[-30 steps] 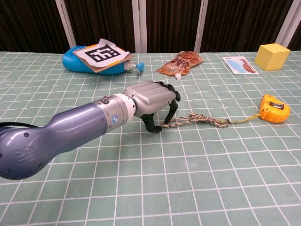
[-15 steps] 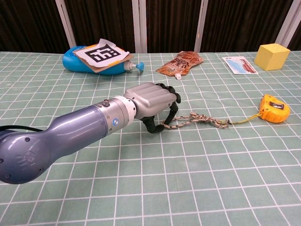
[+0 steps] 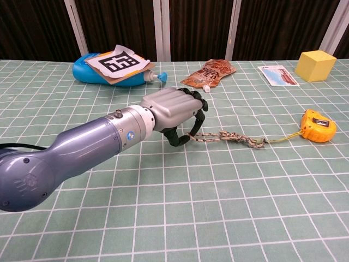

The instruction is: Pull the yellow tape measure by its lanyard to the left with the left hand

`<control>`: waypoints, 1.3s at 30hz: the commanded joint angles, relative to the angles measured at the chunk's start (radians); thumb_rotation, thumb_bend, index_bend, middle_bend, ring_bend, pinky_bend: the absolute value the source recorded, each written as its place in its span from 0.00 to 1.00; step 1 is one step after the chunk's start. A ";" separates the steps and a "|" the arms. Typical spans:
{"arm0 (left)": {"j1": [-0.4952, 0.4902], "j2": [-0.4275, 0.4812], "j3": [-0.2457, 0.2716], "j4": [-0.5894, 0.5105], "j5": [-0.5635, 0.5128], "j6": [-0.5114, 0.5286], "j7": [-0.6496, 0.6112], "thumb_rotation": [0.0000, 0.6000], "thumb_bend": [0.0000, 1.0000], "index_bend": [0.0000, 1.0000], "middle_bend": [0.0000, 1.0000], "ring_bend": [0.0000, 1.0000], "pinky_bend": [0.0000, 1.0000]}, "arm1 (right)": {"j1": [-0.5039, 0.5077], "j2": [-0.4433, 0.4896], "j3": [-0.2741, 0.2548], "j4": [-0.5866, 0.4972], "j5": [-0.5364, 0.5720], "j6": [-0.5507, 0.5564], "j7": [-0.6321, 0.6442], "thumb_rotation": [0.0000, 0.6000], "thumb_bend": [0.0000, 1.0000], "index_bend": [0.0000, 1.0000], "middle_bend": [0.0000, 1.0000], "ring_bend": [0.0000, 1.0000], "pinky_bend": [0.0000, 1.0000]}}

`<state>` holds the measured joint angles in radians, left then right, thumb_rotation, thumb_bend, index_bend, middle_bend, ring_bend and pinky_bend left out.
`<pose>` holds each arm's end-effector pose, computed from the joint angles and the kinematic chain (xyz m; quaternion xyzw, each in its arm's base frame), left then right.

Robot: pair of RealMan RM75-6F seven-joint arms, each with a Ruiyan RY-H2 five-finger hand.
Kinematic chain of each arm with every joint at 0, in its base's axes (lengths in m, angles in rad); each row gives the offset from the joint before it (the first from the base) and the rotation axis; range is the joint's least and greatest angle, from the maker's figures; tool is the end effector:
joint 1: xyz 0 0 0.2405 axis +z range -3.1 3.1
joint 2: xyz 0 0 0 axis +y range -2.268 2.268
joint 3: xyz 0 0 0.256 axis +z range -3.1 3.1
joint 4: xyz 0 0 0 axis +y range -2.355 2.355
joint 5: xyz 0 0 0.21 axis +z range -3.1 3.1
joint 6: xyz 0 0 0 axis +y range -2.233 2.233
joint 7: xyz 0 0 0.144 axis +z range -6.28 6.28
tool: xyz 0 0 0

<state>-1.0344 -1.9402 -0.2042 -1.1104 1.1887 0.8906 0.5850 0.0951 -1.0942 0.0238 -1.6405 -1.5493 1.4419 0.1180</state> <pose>-0.0309 0.3505 -0.1230 -0.8348 -0.1750 -0.3643 0.3737 -0.3036 -0.1778 0.1524 0.5993 -0.4303 0.4128 0.5341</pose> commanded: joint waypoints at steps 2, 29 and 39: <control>0.000 0.030 -0.002 -0.020 0.065 0.061 -0.007 1.00 0.56 0.57 0.12 0.00 0.01 | 0.000 0.000 0.000 0.000 -0.001 0.001 -0.002 1.00 0.22 0.00 0.00 0.00 0.00; 0.107 0.450 -0.060 -0.358 0.152 0.245 0.011 1.00 0.56 0.56 0.13 0.00 0.01 | -0.005 -0.007 0.001 0.001 -0.009 0.016 -0.030 1.00 0.22 0.00 0.00 0.00 0.00; 0.231 0.659 -0.010 -0.460 0.183 0.319 -0.033 1.00 0.56 0.56 0.13 0.00 0.01 | -0.007 -0.011 0.000 0.005 -0.022 0.029 -0.045 1.00 0.22 0.00 0.00 0.00 0.00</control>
<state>-0.8309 -1.3136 -0.2284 -1.5504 1.3621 1.1895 0.5683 0.0879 -1.1050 0.0236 -1.6355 -1.5707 1.4698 0.0736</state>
